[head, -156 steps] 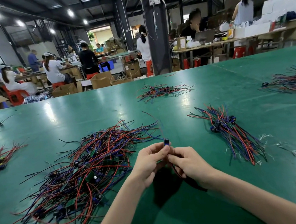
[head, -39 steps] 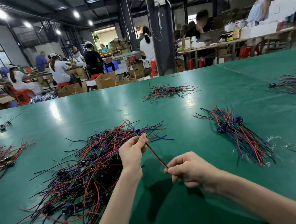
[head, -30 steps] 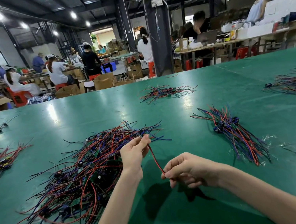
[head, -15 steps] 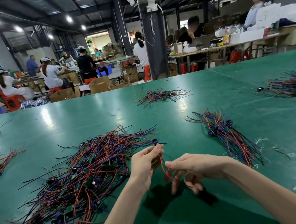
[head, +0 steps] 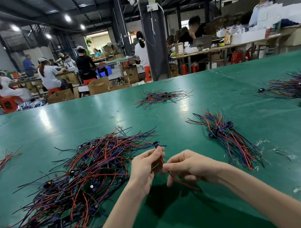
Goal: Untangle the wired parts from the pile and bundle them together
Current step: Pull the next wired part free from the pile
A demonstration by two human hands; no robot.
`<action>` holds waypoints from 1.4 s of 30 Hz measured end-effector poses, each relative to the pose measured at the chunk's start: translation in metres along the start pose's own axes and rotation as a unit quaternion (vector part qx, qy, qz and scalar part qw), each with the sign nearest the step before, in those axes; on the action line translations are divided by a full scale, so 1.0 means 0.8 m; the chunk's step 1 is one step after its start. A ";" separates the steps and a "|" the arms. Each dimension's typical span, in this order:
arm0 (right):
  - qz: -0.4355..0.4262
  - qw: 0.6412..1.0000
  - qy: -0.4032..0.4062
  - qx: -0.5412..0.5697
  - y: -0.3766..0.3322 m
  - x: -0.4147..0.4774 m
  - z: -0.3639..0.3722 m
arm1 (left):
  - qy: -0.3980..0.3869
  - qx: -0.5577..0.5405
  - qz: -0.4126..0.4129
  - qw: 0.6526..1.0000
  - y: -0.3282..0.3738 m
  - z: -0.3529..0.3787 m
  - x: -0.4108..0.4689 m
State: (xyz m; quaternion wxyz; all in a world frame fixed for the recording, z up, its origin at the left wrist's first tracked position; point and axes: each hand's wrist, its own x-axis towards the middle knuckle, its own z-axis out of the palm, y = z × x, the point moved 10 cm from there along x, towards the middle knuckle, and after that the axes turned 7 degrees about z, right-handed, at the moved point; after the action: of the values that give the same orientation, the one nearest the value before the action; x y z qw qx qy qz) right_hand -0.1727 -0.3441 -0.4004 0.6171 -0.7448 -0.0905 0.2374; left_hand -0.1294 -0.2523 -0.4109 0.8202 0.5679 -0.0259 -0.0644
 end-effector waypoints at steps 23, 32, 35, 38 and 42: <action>0.142 0.859 0.461 -0.172 0.035 -0.071 -0.247 | -0.040 0.010 -0.030 0.999 -0.014 0.007 0.002; 0.220 0.857 0.413 -0.214 0.045 -0.071 -0.239 | -0.048 0.021 -0.032 0.998 -0.014 0.004 0.003; 0.148 0.857 0.444 -0.217 0.027 -0.070 -0.242 | -0.050 0.024 -0.033 0.998 -0.015 0.005 0.004; 0.018 0.858 0.479 -0.185 0.000 -0.070 -0.245 | -0.050 0.026 -0.034 0.998 -0.015 0.005 0.003; -0.098 0.839 0.517 -0.143 -0.019 -0.084 -0.255 | -0.051 0.026 -0.033 0.998 -0.015 0.004 0.003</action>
State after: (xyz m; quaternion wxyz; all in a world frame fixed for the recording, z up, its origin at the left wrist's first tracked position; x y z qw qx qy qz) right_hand -0.1336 -0.5481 -0.3439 0.4809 -0.8265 0.1360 -0.2589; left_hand -0.1286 -0.2599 -0.4211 0.8000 0.5857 -0.0505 -0.1198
